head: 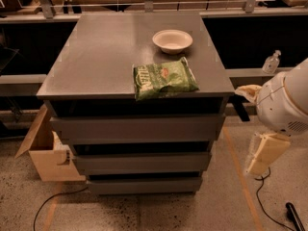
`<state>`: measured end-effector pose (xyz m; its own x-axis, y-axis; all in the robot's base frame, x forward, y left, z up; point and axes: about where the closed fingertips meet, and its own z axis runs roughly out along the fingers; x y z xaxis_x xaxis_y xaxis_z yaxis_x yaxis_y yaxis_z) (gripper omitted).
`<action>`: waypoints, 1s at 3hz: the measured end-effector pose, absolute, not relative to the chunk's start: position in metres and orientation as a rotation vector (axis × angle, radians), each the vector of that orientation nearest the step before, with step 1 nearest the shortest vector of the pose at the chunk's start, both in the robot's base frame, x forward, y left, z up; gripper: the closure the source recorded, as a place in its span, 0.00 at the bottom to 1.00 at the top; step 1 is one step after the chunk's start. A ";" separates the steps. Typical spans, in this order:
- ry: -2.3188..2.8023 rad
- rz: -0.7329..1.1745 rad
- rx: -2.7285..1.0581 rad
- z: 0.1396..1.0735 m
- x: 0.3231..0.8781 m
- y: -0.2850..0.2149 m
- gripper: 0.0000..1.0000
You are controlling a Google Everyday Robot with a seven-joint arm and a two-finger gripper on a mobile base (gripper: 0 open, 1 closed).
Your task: Open middle drawer
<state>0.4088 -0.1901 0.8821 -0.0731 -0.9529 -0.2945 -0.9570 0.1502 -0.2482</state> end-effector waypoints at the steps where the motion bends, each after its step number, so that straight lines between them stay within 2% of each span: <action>1: 2.017 0.084 -1.823 0.849 0.420 -0.184 0.00; 3: 2.000 0.116 -1.836 0.828 0.423 -0.185 0.00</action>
Offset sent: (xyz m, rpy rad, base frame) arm 0.0090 0.0057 -0.0300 0.0461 0.0116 0.0219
